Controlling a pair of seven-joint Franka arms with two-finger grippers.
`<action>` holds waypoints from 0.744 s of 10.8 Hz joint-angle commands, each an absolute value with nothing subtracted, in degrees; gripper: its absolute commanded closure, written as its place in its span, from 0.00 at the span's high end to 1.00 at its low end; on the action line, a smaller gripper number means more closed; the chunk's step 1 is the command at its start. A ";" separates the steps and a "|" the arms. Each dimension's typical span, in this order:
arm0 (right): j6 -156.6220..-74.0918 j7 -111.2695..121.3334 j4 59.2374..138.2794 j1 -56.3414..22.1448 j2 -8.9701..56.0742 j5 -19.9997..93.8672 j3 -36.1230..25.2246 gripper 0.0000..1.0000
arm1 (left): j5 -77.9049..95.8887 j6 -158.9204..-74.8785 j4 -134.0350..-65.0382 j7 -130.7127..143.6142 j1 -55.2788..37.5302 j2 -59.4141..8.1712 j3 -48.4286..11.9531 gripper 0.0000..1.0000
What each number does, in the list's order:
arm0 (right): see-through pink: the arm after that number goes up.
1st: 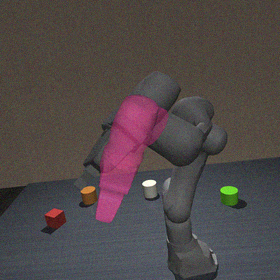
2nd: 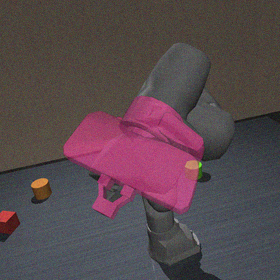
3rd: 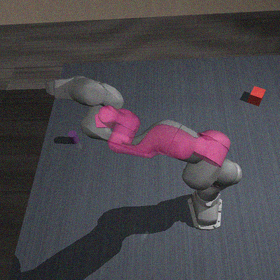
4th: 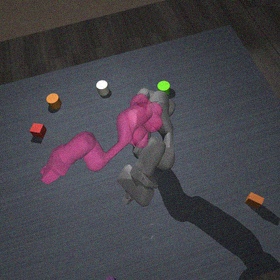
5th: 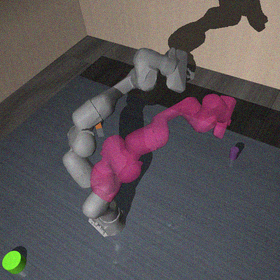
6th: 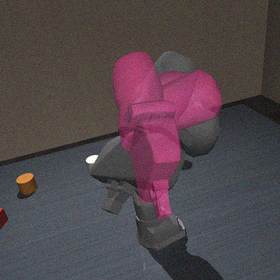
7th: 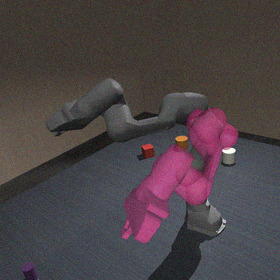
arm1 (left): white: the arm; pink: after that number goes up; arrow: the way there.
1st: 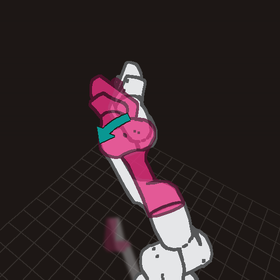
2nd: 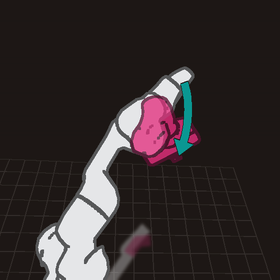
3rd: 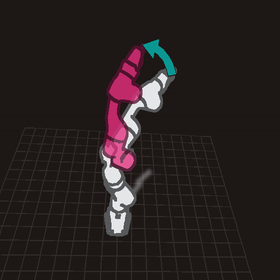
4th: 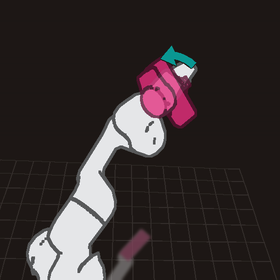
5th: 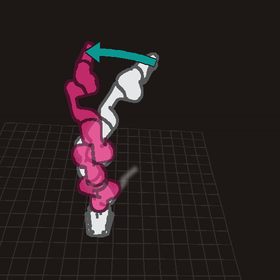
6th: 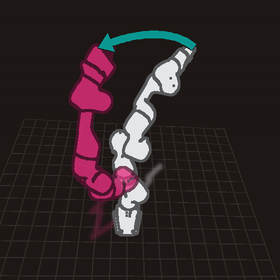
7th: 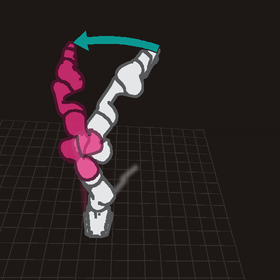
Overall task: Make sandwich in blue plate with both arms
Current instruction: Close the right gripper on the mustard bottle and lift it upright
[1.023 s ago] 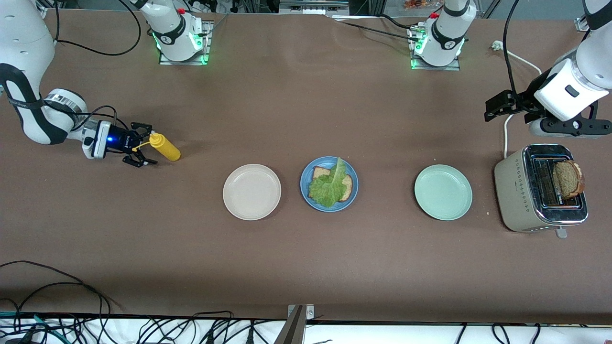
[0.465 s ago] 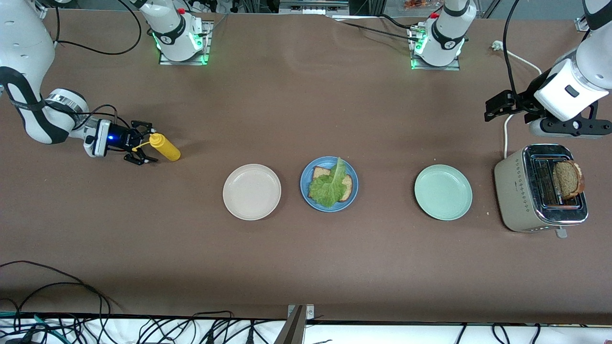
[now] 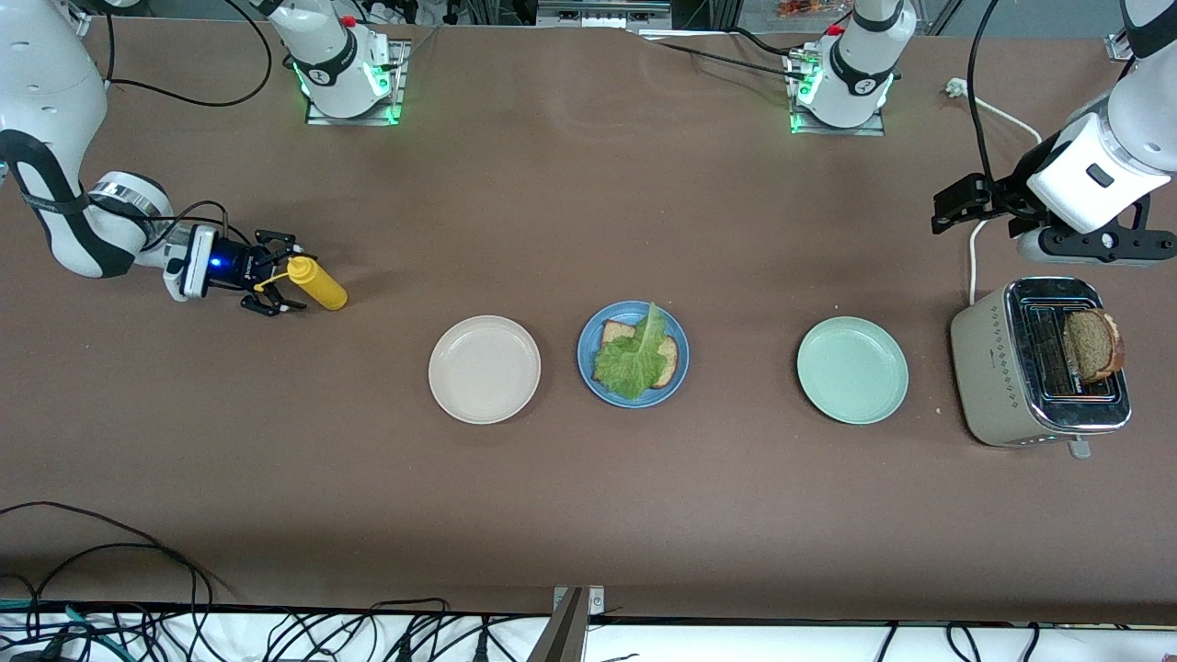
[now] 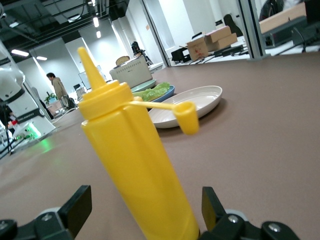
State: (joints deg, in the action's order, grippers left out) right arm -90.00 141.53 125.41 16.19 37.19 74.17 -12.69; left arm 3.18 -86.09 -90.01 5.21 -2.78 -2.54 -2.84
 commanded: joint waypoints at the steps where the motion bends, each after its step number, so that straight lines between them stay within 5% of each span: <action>1: -88.60 149.48 124.63 16.00 37.79 73.92 -12.22 0.98 | 2.64 -86.04 -88.86 4.83 -2.64 -2.99 -2.99 1.00; 6: -87.45 151.79 123.40 14.06 37.79 73.65 -11.78 0.97 | 2.64 -86.04 -88.86 4.83 -2.64 -2.99 -2.99 1.00; 7: -87.45 151.27 122.62 13.37 37.71 73.83 -11.78 0.89 | 2.64 -86.04 -88.86 4.75 -2.64 -2.99 -2.99 1.00; 8: -87.45 151.09 122.17 12.75 37.79 74.18 -11.78 0.68 | 2.64 -86.04 -88.86 4.75 -2.64 -2.99 -2.90 1.00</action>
